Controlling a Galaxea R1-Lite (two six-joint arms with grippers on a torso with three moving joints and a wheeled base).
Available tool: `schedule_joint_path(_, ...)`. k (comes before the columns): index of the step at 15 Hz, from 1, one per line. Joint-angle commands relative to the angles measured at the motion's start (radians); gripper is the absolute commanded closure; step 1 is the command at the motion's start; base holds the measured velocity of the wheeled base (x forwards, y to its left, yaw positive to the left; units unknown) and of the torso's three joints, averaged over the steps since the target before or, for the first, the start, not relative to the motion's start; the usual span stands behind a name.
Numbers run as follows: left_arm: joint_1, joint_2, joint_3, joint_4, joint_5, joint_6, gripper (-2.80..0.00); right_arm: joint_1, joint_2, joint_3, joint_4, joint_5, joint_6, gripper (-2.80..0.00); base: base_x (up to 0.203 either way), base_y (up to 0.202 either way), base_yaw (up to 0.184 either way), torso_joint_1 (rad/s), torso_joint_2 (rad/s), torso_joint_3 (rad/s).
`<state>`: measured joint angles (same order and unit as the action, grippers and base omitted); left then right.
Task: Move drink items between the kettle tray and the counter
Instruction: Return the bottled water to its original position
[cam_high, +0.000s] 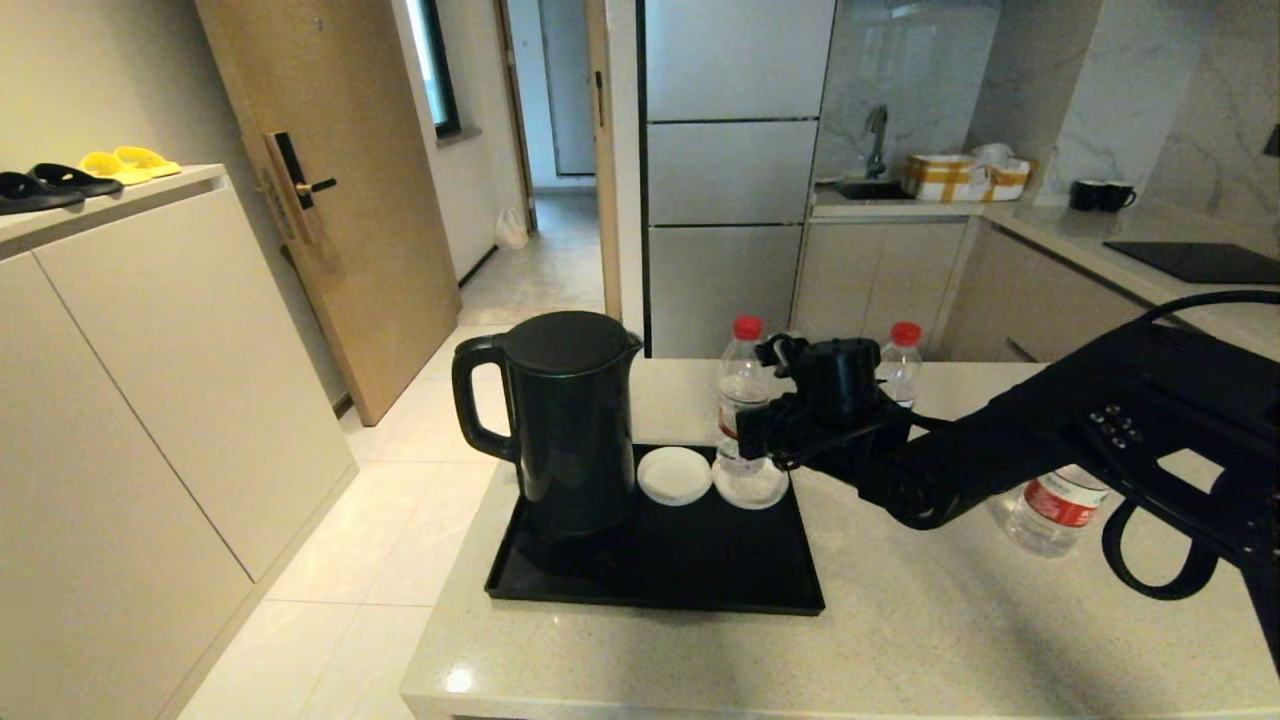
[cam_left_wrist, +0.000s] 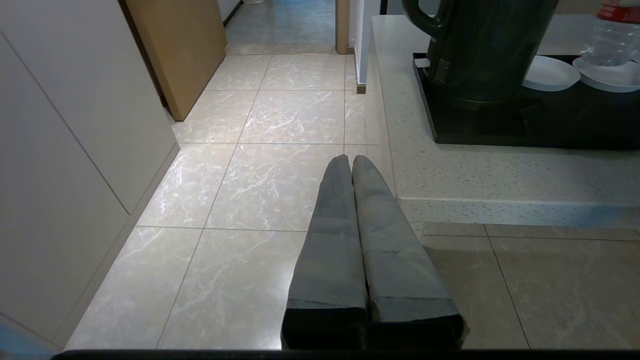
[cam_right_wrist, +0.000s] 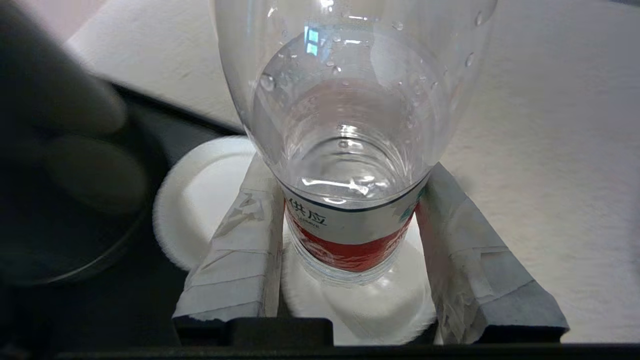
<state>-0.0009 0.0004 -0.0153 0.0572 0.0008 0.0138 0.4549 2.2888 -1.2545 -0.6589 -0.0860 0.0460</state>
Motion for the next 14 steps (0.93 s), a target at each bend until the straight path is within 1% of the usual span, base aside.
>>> schedule_joint_path(1,-0.001,0.001,0.0,0.001,0.001,0.0,0.0,0.004,0.008,-0.007,-0.002,0.0,0.0,0.0,0.0,0.0,0.0,0.0,0.0,0.0)
schedule_joint_path(9,-0.001,0.001,0.0,0.001,0.001,0.0,0.0,-0.012,0.031,-0.013,-0.002,0.003,0.008,0.0,0.0,0.0,0.0,0.0,0.0,0.0)
schedule_joint_path(10,-0.001,0.0,0.0,0.001,0.001,0.0,0.0,-0.012,0.038,-0.015,-0.002,0.003,0.012,-1.55,0.0,0.0,0.0,0.0,0.0,0.0)
schedule_joint_path(11,-0.001,0.001,0.0,0.0,0.001,0.0,0.0,-0.012,0.043,-0.016,-0.002,0.003,0.014,-2.8,0.0,0.0,0.0,0.0,0.0,0.0)
schedule_joint_path(14,-0.001,0.001,0.0,0.001,0.001,0.0,0.0,-0.012,0.032,-0.016,-0.002,0.005,0.031,-2.8,0.0,0.0,0.0,0.0,0.0,0.0)
